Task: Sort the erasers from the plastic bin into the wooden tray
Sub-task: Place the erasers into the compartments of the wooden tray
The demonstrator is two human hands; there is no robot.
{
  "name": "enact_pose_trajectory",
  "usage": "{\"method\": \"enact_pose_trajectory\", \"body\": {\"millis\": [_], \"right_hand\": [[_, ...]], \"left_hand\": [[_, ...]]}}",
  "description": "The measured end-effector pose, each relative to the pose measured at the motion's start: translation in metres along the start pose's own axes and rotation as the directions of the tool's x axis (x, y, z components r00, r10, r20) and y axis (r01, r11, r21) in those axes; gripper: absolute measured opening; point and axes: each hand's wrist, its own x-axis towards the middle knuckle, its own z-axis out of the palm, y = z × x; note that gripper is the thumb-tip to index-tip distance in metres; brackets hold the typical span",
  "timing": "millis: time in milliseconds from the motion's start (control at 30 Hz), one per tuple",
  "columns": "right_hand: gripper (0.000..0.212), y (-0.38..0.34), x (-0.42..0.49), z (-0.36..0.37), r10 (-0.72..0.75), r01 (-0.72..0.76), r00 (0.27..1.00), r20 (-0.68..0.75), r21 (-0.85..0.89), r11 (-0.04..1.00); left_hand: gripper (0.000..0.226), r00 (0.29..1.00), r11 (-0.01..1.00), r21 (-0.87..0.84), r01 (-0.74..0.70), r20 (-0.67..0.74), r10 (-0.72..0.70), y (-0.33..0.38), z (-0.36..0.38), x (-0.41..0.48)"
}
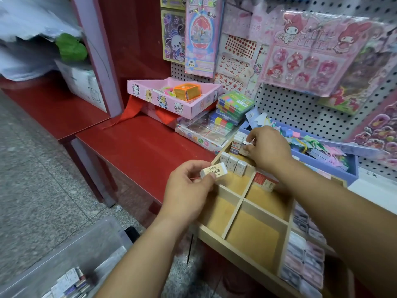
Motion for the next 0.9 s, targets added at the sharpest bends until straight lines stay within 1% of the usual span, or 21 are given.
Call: {"method": "enact_pose_trajectory", "body": {"millis": [133,267,367,433,500,567,600,667,700,767,800,867,900], "right_hand": [[0.017,-0.002,0.009,0.010,0.028,-0.029,1.000,-0.011,-0.092,0.995],[0.017,-0.004,0.008,0.015,0.005,-0.011,0.999,-0.033,-0.169,0.986],[0.028,-0.003,0.007,0.015,0.001,-0.009,0.999,-0.043,-0.171,0.985],[0.035,-0.001,0.006,0.012,0.015,-0.021,0.999,-0.044,-0.149,0.989],[0.034,-0.002,0.004,0.007,0.032,-0.036,0.999,-0.037,-0.110,0.993],[0.022,-0.007,-0.003,-0.002,0.014,-0.014,0.999,-0.046,0.003,1.000],[0.018,-0.011,-0.009,-0.008,-0.004,0.007,0.999,-0.032,0.105,0.994],[0.026,-0.022,-0.027,-0.023,-0.050,0.026,0.997,0.064,0.334,0.942],[0.031,-0.028,-0.039,-0.031,-0.072,0.006,0.988,0.137,0.431,0.902],[0.032,-0.036,-0.063,-0.039,-0.114,-0.055,0.953,0.279,0.533,0.844],[0.028,-0.037,-0.072,-0.040,-0.134,-0.070,0.940,0.313,0.562,0.824],[0.014,-0.032,-0.083,-0.037,-0.117,-0.120,0.939,0.323,0.628,0.769],[0.012,-0.028,-0.087,-0.037,-0.085,-0.158,0.943,0.320,0.660,0.734]], "left_hand": [[0.020,1.000,1.000,-0.009,0.007,-0.003,-0.007,0.000,0.000,0.002],[0.021,1.000,1.000,0.000,-0.002,-0.014,0.002,-0.001,0.001,0.005],[0.016,1.000,1.000,-0.012,0.010,-0.016,-0.010,-0.001,0.001,0.005],[0.018,0.999,0.999,-0.036,0.029,-0.016,-0.029,0.000,0.001,0.004],[0.018,0.999,0.999,-0.039,0.038,-0.013,-0.038,0.000,0.000,0.003],[0.016,1.000,0.999,-0.021,0.024,-0.009,-0.025,0.000,-0.001,0.003],[0.015,1.000,1.000,-0.017,0.014,-0.008,-0.014,0.001,-0.001,0.003],[0.014,1.000,1.000,-0.027,0.003,-0.007,-0.003,0.001,-0.001,0.004],[0.015,1.000,0.999,-0.041,0.000,-0.002,-0.001,0.001,0.000,0.003],[0.018,1.000,0.997,-0.082,-0.001,0.027,0.004,0.005,0.002,0.001],[0.022,0.999,0.996,-0.091,-0.004,0.046,0.008,0.007,0.004,-0.001],[0.031,0.997,0.995,-0.099,-0.003,0.073,0.010,0.008,0.008,-0.005],[0.031,0.997,0.994,-0.111,0.001,0.082,0.008,0.008,0.011,-0.007]]}}
